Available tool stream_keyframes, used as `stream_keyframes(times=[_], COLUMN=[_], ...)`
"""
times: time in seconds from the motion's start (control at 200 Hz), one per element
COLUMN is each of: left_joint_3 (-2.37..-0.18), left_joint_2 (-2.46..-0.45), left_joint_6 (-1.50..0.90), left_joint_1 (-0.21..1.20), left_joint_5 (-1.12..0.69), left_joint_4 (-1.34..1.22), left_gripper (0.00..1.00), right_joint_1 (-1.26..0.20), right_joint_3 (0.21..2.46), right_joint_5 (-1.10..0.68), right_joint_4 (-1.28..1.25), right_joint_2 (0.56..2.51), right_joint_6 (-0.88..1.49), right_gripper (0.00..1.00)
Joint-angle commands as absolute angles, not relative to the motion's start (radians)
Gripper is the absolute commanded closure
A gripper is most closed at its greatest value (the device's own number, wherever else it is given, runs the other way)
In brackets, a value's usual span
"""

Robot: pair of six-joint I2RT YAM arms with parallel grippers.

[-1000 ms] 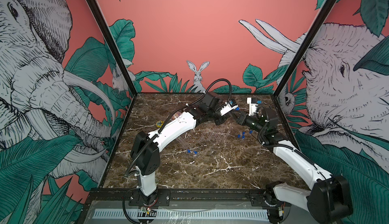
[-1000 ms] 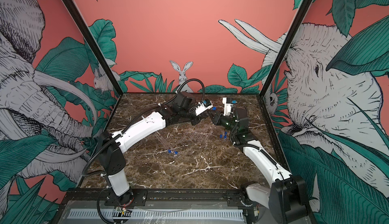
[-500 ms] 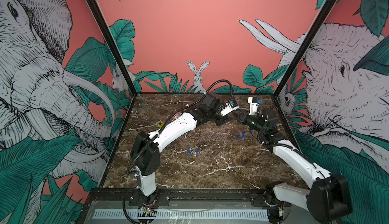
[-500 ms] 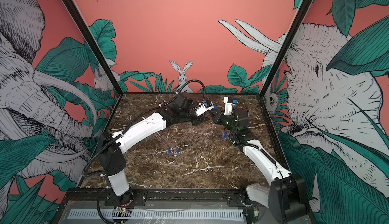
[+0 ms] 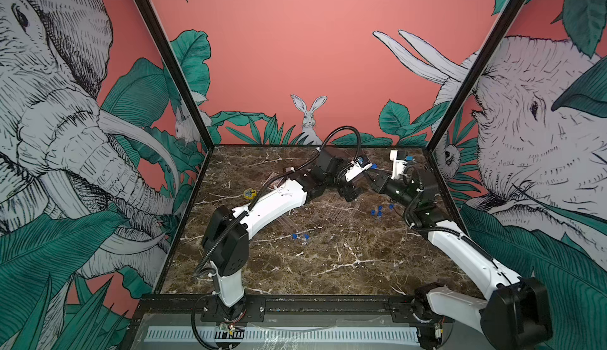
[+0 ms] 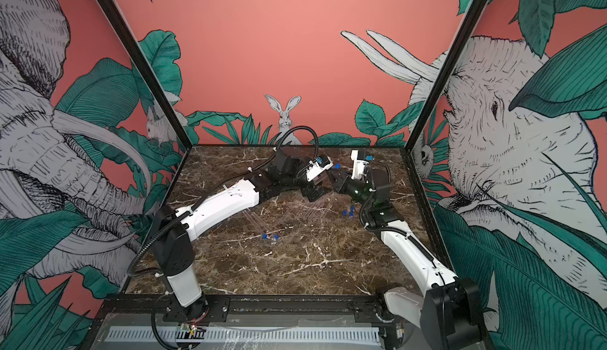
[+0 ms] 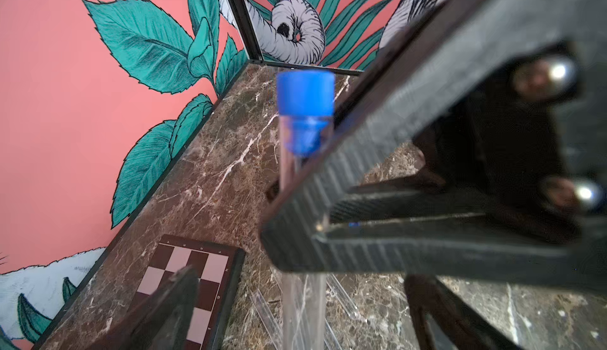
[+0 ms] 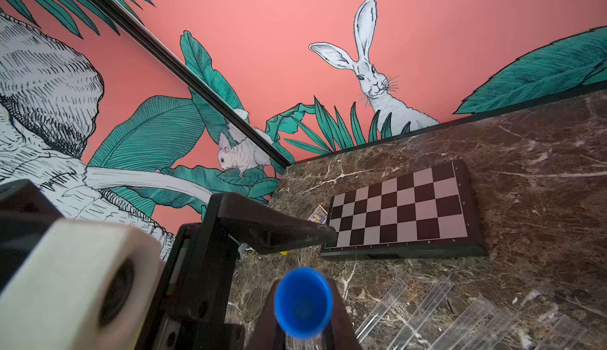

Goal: Remove stoppers from test tubes
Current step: Pick up the test tube at the center of the board.

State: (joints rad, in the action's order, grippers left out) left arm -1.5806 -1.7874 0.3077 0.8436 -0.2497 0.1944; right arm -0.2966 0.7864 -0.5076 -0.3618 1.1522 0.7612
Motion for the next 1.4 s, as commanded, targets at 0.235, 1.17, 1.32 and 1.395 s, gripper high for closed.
stream_keyframes(times=[0.235, 1.17, 1.32, 1.395], left_joint_3=[-1.550, -1.641, -1.646, -1.648], left_joint_2=[-1.732, -1.800, -1.803, -1.802], left_joint_6=[0.311, 0.358, 0.358, 0.360], left_joint_1=[0.848, 0.848, 0.848, 0.848], left_joint_5=[-0.233, -0.314, -0.321, -0.318], left_joint_4=[0.124, 0.222, 0.227, 0.231], left_gripper=[0.01, 0.56, 0.69, 0.75], right_joint_1=[-0.307, -0.308, -0.307, -0.307], right_joint_3=[0.787, 0.769, 0.765, 0.764], right_joint_5=[-0.529, -0.525, -0.520, -0.517], right_joint_4=[-0.397, -0.376, -0.374, -0.370], right_joint_2=[1.100, 1.073, 1.069, 1.067], right_joint_6=[0.783, 0.792, 0.792, 0.789], right_gripper=[0.95, 0.95, 0.94, 0.94])
